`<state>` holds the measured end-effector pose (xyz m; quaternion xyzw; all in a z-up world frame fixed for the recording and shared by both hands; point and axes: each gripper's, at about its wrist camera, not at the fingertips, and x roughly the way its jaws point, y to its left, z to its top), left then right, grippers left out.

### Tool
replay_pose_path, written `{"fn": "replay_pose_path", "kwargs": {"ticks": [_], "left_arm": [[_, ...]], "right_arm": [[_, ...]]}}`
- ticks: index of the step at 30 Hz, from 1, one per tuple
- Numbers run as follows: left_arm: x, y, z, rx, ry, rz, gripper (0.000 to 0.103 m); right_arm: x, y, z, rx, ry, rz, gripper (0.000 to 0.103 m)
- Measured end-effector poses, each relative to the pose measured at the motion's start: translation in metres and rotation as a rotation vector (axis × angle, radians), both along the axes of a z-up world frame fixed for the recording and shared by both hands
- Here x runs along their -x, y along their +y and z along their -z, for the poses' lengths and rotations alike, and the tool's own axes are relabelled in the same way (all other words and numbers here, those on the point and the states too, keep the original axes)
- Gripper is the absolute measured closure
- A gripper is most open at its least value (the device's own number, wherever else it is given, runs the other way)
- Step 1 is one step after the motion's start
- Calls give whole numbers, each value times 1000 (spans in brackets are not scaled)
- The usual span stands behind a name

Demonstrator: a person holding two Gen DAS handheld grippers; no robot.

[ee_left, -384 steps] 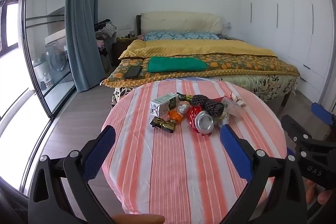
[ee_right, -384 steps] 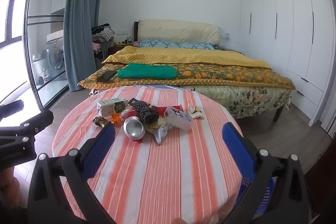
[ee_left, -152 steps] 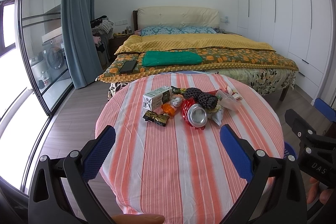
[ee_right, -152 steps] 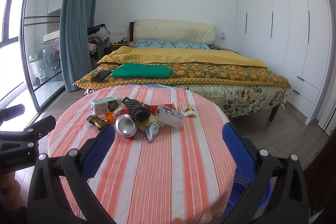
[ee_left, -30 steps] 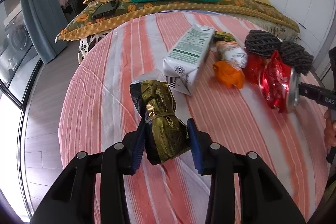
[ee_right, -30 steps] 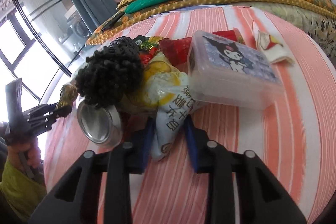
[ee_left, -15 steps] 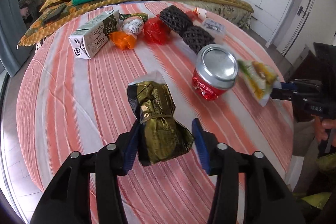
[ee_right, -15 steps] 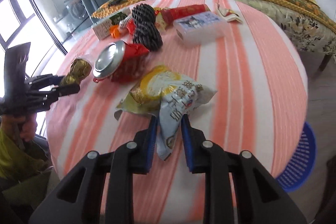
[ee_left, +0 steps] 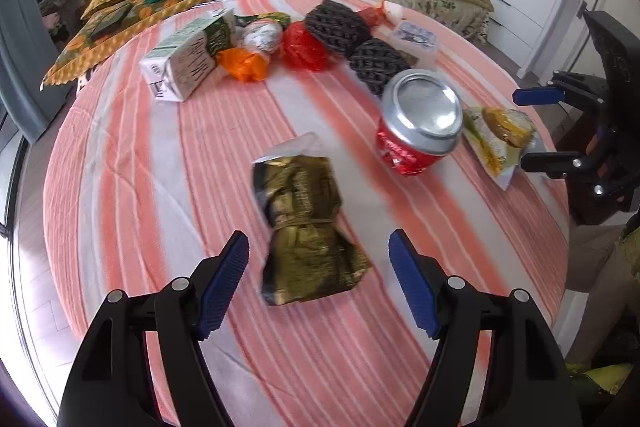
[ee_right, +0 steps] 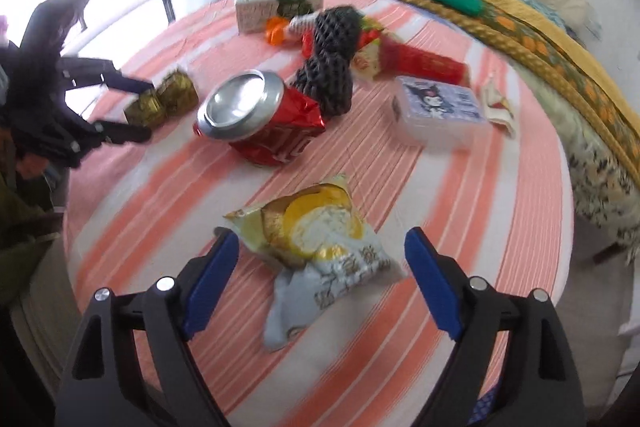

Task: Collect trash
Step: 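Carry both items to the blue wastebasket and open both tools to drop them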

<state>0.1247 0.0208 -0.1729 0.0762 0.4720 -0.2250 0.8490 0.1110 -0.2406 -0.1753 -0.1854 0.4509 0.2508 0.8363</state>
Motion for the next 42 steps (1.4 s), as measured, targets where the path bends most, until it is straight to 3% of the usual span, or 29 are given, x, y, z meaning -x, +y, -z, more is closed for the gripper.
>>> {"fn": "replay_pose_path", "kwargs": {"ticks": [1, 3, 6, 8, 12, 15, 18, 23, 26, 33, 40, 42], "left_arm": [[-1, 2, 0, -3, 1, -4, 34], [-1, 3, 1, -20, 6, 4, 55], [2, 2, 1, -44, -11, 12, 68], [3, 5, -4, -28, -18, -4, 71], [11, 19, -31, 59, -40, -54, 72], [22, 8, -60, 120, -61, -14, 72], [30, -39, -87, 175, -82, 91, 72], [36, -155, -104, 261, -50, 300, 72], [39, -237, -93, 271, -2, 410, 72], [21, -400, -26, 195, 149, 477, 71], [8, -480, 38, 100, 206, 473, 68], [4, -492, 52, 93, 211, 466, 56]], "right_arm": [[-4, 1, 3, 7, 22, -14, 22], [-8, 3, 8, 22, 70, -40, 46], [0, 3, 2, 5, 79, -41, 59], [8, -3, -5, -43, 75, -17, 62], [26, -36, -26, -245, 57, 89, 62], [38, -78, -42, -363, 32, 199, 63], [51, -139, -56, -453, -17, 362, 63], [67, -228, -59, -405, -86, 627, 63], [73, -275, -46, -349, -91, 759, 63], [74, -361, 7, -359, -6, 966, 63], [74, -419, 56, -469, 83, 1080, 63], [71, -428, 67, -485, 98, 1098, 60]]}}
